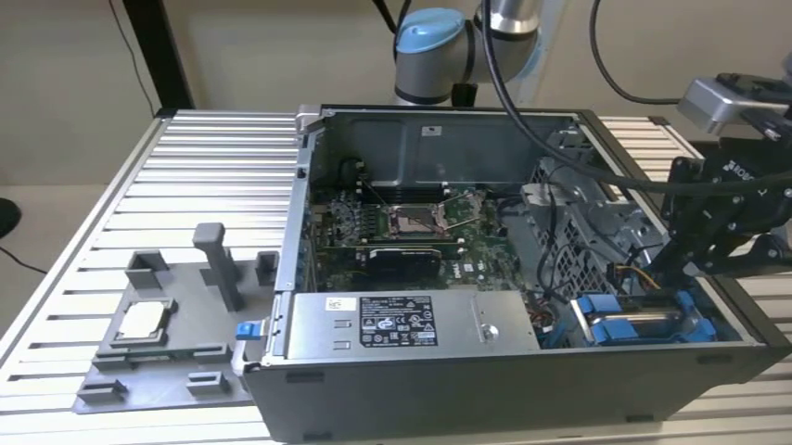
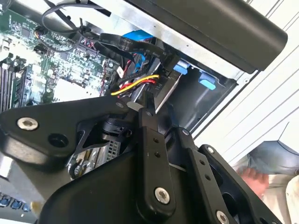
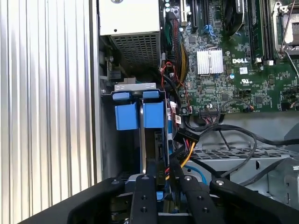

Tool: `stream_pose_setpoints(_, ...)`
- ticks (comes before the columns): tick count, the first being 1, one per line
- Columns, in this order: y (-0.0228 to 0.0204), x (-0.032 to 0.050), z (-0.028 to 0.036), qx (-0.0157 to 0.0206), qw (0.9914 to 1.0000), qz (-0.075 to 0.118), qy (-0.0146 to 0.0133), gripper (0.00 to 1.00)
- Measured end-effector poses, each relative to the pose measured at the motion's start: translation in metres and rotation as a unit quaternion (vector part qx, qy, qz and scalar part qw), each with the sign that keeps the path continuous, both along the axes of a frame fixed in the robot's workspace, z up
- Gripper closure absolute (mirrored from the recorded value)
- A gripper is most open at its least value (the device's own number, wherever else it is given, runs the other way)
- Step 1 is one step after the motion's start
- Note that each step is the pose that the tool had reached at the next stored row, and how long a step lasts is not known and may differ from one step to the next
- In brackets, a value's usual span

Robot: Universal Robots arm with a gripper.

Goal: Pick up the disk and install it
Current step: 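Insert the first disk wire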

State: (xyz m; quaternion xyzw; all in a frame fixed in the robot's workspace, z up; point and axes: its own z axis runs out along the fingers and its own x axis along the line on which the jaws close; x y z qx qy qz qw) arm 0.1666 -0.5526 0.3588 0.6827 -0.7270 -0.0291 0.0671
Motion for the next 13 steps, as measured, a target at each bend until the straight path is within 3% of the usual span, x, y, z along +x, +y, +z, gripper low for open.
stream_pose_setpoints(13, 0.0, 0.0, 0.001, -0.0001, 1.0, 0.0, 0.0, 0.0)
